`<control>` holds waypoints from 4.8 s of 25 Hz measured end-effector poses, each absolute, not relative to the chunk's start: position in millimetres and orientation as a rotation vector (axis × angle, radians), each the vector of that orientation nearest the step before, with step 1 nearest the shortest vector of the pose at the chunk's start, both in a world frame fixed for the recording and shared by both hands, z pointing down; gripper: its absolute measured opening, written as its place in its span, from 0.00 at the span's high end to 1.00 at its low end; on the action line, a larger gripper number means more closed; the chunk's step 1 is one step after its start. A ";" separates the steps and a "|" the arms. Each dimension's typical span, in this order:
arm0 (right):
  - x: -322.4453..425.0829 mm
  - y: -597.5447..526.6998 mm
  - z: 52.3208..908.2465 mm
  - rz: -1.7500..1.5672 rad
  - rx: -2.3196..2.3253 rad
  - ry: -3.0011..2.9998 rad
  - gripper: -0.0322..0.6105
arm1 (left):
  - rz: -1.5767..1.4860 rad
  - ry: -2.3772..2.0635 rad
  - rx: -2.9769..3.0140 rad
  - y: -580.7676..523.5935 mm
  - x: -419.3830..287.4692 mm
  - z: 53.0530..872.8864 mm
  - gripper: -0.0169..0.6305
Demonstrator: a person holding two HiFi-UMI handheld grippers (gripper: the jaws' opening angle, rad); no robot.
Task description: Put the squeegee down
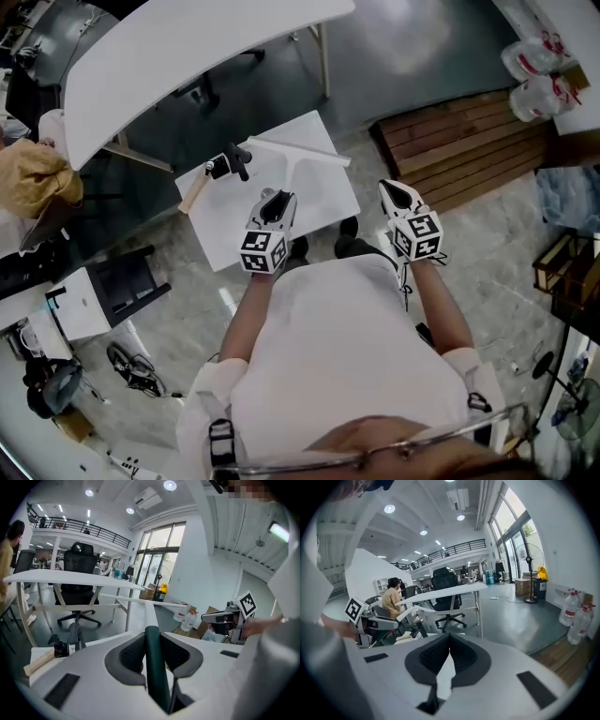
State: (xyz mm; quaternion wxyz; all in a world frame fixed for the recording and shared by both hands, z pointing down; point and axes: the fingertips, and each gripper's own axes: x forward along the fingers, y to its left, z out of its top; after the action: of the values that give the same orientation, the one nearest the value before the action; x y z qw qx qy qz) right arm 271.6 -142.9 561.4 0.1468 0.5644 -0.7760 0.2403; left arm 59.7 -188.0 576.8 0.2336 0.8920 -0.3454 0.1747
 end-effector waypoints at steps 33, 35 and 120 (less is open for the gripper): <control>288.5 -198.4 629.0 0.769 1.172 -2.332 0.94 | 0.474 -1.300 2.059 -222.7 116.2 684.3 0.82; 288.6 -201.2 629.6 0.781 1.180 -2.322 0.94 | 0.474 -1.316 2.025 -227.0 115.1 693.7 0.82; 285.4 -188.3 653.0 0.747 1.102 -2.286 0.94 | 0.525 -1.327 1.828 -233.1 120.5 785.5 0.73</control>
State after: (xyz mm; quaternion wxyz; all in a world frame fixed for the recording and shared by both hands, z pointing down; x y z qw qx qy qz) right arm 285.4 -188.3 653.0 0.2455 0.4038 -0.8376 0.2739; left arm 120.5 -233.1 785.5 0.3998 0.7224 -0.5245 0.2076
